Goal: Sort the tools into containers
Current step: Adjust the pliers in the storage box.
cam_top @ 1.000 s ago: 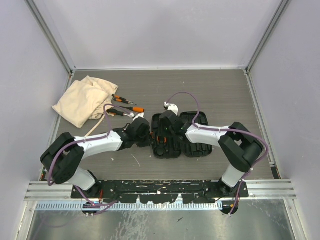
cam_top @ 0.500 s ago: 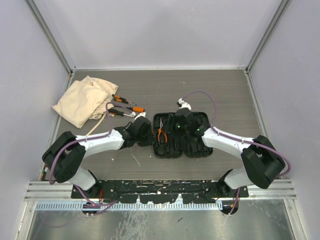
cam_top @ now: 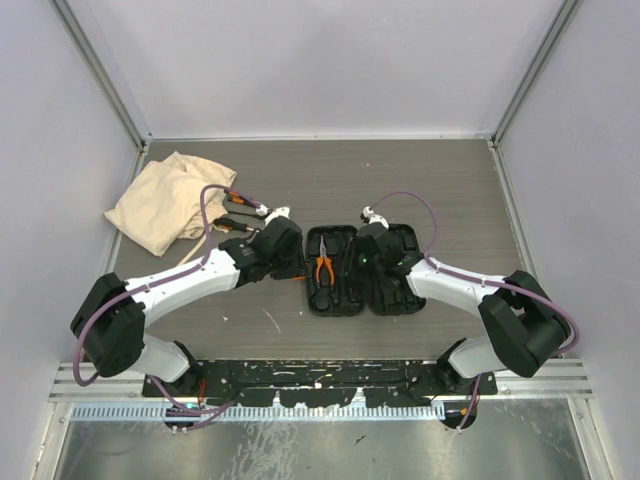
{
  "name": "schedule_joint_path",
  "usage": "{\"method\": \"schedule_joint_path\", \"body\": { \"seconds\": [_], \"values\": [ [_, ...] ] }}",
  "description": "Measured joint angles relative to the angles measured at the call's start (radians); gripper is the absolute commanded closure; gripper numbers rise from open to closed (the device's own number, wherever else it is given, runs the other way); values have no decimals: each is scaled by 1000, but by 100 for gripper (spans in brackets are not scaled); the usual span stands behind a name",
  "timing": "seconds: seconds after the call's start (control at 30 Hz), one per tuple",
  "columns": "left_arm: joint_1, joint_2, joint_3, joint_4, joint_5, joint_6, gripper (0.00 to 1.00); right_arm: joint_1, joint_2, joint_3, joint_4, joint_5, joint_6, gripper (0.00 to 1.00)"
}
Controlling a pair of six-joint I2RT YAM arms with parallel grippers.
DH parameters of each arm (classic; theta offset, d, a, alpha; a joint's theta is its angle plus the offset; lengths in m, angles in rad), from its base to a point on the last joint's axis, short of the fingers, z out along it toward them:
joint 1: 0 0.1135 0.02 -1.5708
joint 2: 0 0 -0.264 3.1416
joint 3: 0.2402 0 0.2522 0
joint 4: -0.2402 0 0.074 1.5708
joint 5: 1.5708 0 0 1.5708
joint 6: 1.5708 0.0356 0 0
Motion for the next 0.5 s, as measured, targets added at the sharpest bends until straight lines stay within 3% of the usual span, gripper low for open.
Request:
{"method": "schedule_joint_path", "body": {
  "seconds": [0.13,0.3,0.5],
  "values": [
    [-1,19,104,-52,-8,19,83,-13,11,0,18,-32,-2,66],
    [-9,120,211,-83,-8,23,88,-39,55,0,37,-78,-1,66],
    [-26,241,238,-117,-4,23,91,-51,79,-2,61,-124,-2,69]
  ]
}}
